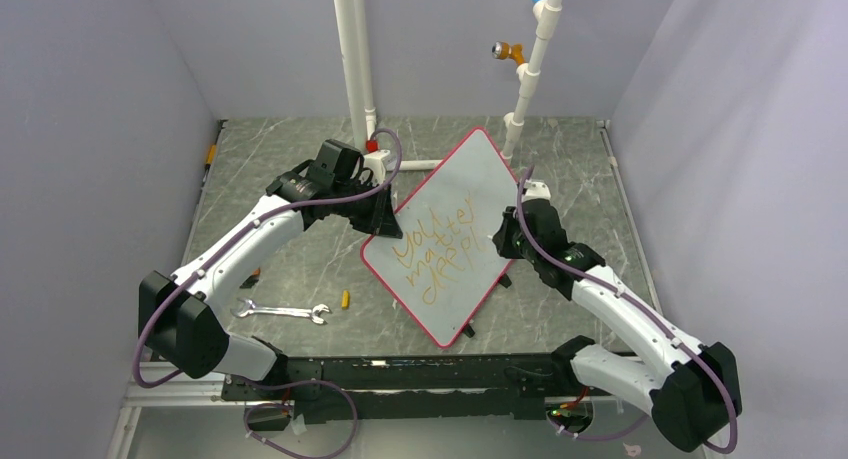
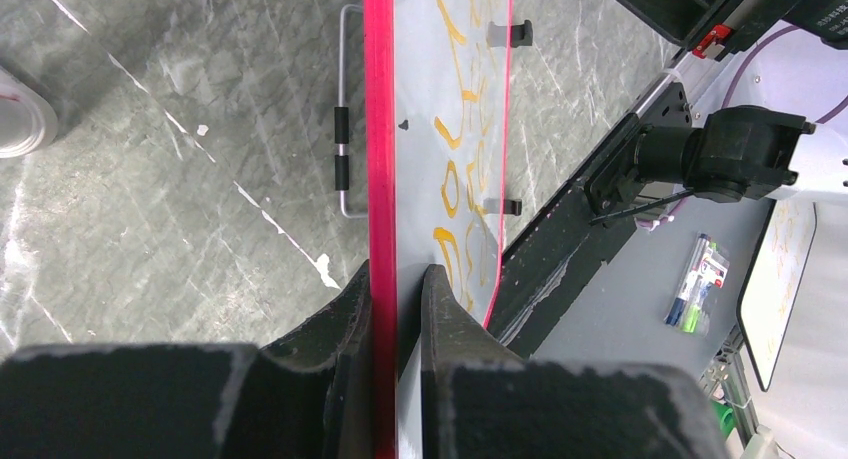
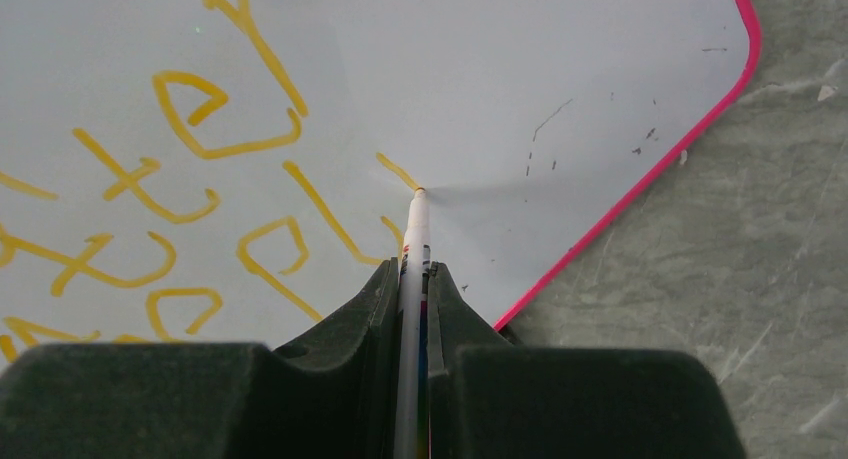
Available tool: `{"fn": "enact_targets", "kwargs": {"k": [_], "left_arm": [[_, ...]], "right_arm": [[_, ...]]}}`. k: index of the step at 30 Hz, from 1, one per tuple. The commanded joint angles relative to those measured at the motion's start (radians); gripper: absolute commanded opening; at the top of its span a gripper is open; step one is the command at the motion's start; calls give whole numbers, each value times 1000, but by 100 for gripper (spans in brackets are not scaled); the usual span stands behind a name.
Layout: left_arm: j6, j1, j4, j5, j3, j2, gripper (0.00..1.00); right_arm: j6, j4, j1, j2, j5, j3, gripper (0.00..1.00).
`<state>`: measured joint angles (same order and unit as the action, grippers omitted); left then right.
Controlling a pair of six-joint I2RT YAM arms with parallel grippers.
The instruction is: Write a sentence on the whiteboard
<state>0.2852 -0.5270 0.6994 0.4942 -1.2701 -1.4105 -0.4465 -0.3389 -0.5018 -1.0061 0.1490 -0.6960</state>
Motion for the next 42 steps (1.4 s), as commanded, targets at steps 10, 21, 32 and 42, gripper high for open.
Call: {"fn": "enact_targets", "kwargs": {"k": [10, 21, 32, 42], "left_arm": [[-110, 17, -1, -266, -8, 5, 0], [-111, 12, 0, -266, -9, -1, 0], [-112, 10, 0, -268, -10, -8, 0], [-111, 10, 0, -271, -10, -5, 0]], "right_arm": [[-18, 30, 5, -41, 6, -20, 0], [1, 71, 28, -123, 15, -106, 0], [13, 103, 39, -155, -19, -154, 0], [10, 89, 40, -130, -40, -94, 0]]}}
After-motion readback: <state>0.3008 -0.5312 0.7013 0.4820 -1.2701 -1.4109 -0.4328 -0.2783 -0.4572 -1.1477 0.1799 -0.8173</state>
